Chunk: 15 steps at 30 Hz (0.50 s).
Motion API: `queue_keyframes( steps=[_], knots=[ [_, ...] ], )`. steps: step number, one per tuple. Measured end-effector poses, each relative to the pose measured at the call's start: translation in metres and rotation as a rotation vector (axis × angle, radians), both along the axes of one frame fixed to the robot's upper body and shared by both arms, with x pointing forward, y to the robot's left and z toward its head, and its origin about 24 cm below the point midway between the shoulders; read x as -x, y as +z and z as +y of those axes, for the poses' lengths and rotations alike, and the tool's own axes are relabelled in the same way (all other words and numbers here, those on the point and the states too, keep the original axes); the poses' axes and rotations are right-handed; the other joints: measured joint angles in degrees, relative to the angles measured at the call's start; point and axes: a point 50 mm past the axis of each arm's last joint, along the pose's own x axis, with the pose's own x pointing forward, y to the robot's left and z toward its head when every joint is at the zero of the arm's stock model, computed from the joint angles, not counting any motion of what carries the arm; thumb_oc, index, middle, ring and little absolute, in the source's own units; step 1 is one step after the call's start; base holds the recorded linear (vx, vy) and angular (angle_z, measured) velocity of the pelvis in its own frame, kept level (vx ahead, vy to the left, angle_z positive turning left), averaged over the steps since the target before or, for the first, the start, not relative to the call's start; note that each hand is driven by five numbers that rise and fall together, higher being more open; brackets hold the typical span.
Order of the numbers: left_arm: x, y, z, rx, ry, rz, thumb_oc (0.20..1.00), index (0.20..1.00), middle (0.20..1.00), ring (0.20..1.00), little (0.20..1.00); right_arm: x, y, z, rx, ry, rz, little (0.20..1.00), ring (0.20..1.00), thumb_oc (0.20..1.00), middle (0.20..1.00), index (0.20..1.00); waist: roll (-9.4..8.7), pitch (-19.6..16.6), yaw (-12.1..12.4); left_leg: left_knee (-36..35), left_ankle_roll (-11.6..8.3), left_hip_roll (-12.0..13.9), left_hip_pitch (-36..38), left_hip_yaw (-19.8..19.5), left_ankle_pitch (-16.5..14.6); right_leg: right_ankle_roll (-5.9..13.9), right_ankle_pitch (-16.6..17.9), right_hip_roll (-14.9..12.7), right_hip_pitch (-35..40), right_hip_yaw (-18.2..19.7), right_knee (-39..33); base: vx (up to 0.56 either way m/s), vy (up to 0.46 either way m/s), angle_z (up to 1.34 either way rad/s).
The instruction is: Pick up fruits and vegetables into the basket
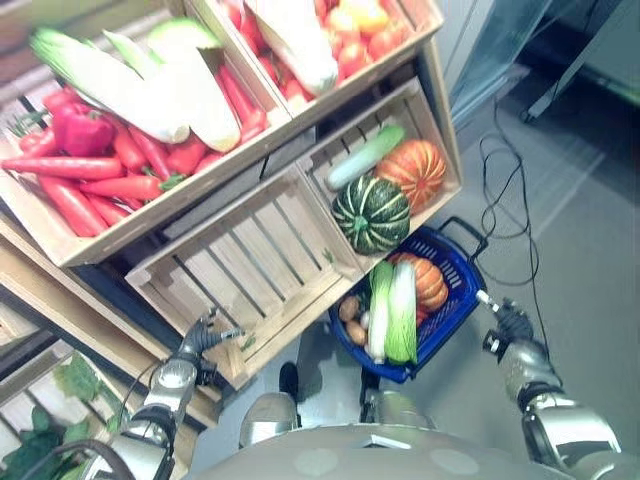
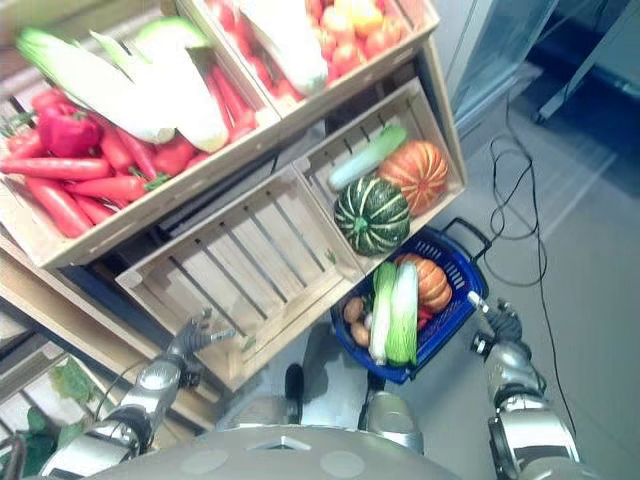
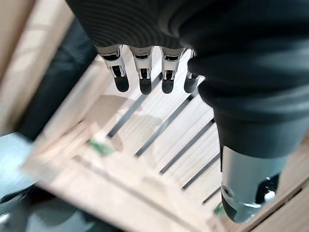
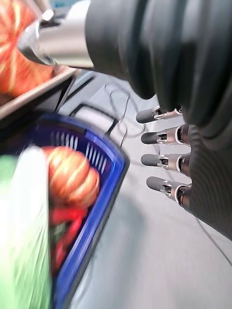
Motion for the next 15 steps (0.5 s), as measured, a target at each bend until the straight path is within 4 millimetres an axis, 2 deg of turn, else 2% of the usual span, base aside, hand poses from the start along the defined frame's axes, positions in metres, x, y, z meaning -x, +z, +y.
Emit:
queue_keyframes(
  steps=[2, 6, 10, 15],
  knots=[
    [0.019, -0.008, 0.001, 0.012, -0.002, 0.068, 1.0, 1.0, 1.0, 1.0, 1.0, 0.029, -0.017, 0.013, -0.054, 0.01, 0.114, 1.0, 1.0, 1.0, 1.0, 1.0, -0.4, -1.55, 0.0, -0.02, 0.27, -0.2, 0.01, 0.24, -0.26, 0.13, -0.13, -0.29, 0.0, 0.12, 0.0, 0.05, 0.04, -0.04],
    [0.042, -0.016, 0.001, 0.031, 0.013, 0.156, 1.0, 1.0, 1.0, 1.0, 1.0, 0.074, -0.035, 0.029, -0.126, 0.042, 0.292, 1.0, 1.0, 1.0, 1.0, 1.0, -0.45, -3.24, -0.52, -0.03, 0.29, -0.27, 0.09, 0.85, -0.06, -0.05, -0.24, -0.7, 0.03, 0.05, -0.01, 0.04, 0.043, 0.0],
    [0.053, -0.022, -0.004, 0.039, 0.021, 0.212, 1.0, 1.0, 1.0, 1.0, 1.0, 0.096, -0.042, 0.037, -0.137, 0.148, 0.42, 1.0, 1.0, 1.0, 1.0, 1.0, -0.23, -4.07, -1.05, -0.03, 0.31, -0.17, 0.87, 1.12, -0.06, -0.07, -0.24, -0.67, 0.73, 0.03, -0.25, 0.02, 0.037, -0.01],
    [0.056, -0.028, -0.016, 0.068, 0.026, 0.251, 1.0, 1.0, 1.0, 1.0, 1.0, 0.106, -0.046, 0.046, -0.161, 0.214, 0.497, 1.0, 1.0, 1.0, 1.0, 1.0, 0.23, -4.33, -1.05, -0.01, 0.58, -0.06, 1.38, 1.13, 0.04, 0.06, -0.05, -0.5, 1.16, 0.08, -0.26, 0.0, 0.007, 0.0]
  ],
)
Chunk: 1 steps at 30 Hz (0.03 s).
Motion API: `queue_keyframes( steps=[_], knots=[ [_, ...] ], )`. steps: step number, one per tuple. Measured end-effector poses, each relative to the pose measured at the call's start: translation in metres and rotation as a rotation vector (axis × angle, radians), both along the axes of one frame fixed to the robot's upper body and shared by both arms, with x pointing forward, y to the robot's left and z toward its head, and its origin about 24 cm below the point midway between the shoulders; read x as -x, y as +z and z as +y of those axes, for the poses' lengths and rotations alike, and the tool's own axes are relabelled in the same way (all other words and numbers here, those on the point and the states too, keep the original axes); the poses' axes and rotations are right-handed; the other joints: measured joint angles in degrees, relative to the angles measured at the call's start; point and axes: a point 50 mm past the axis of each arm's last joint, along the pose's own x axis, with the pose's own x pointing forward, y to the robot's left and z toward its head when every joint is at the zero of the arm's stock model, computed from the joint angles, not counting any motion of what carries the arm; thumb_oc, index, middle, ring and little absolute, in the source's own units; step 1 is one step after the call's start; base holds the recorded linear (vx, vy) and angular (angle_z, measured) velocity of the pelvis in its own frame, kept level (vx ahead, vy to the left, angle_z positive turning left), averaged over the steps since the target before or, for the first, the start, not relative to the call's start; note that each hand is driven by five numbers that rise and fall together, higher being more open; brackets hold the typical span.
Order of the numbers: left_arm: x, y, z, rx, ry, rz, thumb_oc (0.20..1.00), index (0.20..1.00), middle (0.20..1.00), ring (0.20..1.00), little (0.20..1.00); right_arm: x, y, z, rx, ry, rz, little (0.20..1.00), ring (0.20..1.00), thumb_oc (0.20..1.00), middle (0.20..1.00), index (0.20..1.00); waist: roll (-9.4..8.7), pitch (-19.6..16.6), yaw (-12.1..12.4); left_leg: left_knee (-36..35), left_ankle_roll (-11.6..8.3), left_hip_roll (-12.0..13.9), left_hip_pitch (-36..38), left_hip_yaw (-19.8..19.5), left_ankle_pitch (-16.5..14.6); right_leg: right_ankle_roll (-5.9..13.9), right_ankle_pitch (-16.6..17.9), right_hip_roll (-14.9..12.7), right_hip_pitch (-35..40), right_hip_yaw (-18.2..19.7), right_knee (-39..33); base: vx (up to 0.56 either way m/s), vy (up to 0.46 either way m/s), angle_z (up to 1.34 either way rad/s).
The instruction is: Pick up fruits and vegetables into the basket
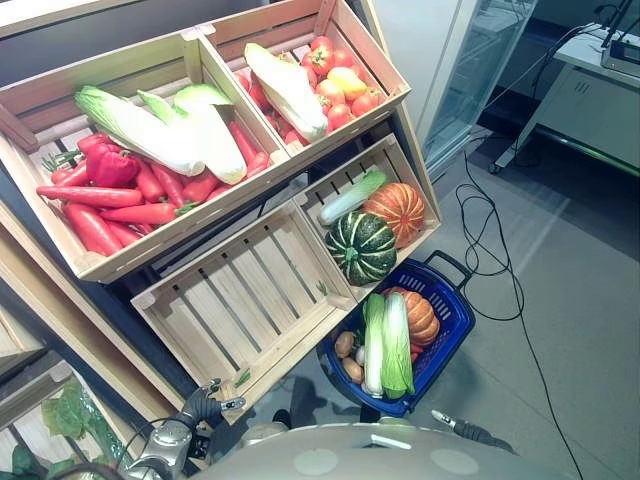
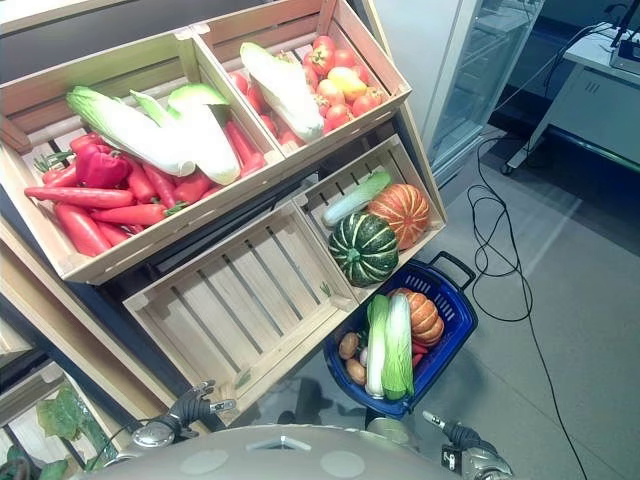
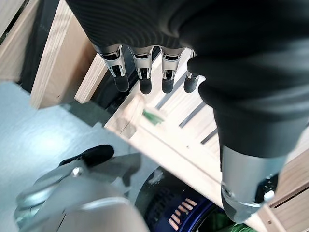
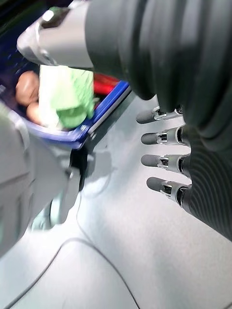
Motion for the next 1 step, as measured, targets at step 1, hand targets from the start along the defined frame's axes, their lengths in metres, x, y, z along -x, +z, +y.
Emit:
queue_keyframes(
  steps=[1],
  knots=[
    [0.0006, -0.0004, -0.0007, 0.003, 0.0, 0.003, 1.0, 1.0, 1.0, 1.0, 1.0, -0.0003, -0.0003, 0.0011, -0.001, 0.015, 0.004, 1.0, 1.0, 1.0, 1.0, 1.0, 0.07, 0.04, 0.01, 0.01, -0.04, 0.05, 0.34, 0.01, -0.06, 0.0, 0.0, 0.08, 0.21, 0.04, 0.0, 0.0, 0.0, 0.0]
  ],
)
